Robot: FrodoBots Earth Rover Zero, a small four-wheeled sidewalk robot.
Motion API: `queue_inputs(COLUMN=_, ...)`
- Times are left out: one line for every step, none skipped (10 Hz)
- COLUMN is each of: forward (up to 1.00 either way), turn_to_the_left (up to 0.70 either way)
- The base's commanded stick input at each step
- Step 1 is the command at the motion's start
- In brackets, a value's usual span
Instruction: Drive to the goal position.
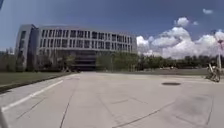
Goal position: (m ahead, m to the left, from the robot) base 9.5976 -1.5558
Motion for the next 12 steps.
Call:
queue_inputs(forward=1.00, turn_to_the_left=-0.27)
queue_inputs(forward=1.00, turn_to_the_left=-0.04)
queue_inputs(forward=1.00, turn_to_the_left=-0.26)
queue_inputs(forward=1.00, turn_to_the_left=-0.27)
queue_inputs(forward=1.00, turn_to_the_left=-0.27)
queue_inputs(forward=1.00, turn_to_the_left=-0.27)
queue_inputs(forward=1.00, turn_to_the_left=-0.27)
queue_inputs(forward=1.00, turn_to_the_left=-0.27)
queue_inputs(forward=1.00, turn_to_the_left=-0.27)
queue_inputs(forward=1.00, turn_to_the_left=-0.27)
queue_inputs(forward=1.00, turn_to_the_left=-0.27)
queue_inputs(forward=1.00, turn_to_the_left=-0.27)
